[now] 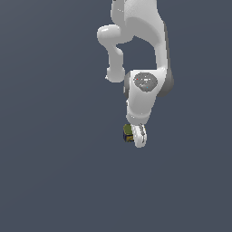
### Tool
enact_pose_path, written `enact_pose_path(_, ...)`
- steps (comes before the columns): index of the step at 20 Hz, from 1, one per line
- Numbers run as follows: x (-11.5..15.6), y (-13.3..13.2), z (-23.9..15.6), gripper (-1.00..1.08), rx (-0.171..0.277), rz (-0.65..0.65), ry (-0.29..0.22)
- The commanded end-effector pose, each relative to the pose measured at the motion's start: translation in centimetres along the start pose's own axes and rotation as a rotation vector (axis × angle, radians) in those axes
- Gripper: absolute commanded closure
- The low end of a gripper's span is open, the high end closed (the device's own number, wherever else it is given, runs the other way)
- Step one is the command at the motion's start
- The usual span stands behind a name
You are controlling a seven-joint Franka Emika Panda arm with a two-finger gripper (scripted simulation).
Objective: Pick up the object and move it to a goal position.
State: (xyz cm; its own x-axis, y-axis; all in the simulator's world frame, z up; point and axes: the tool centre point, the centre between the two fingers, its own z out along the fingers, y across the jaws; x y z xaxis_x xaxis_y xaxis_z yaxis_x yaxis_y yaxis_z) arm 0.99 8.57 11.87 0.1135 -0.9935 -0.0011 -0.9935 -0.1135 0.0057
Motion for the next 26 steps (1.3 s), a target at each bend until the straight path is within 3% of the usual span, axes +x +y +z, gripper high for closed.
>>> enact_pose_path(1,-0.1,0.9,-2.2,1.08,0.005,0.000,-0.001)
enact_pose_path(26,-0.9,12.2,-24.4,1.08,0.006,0.002,0.002)
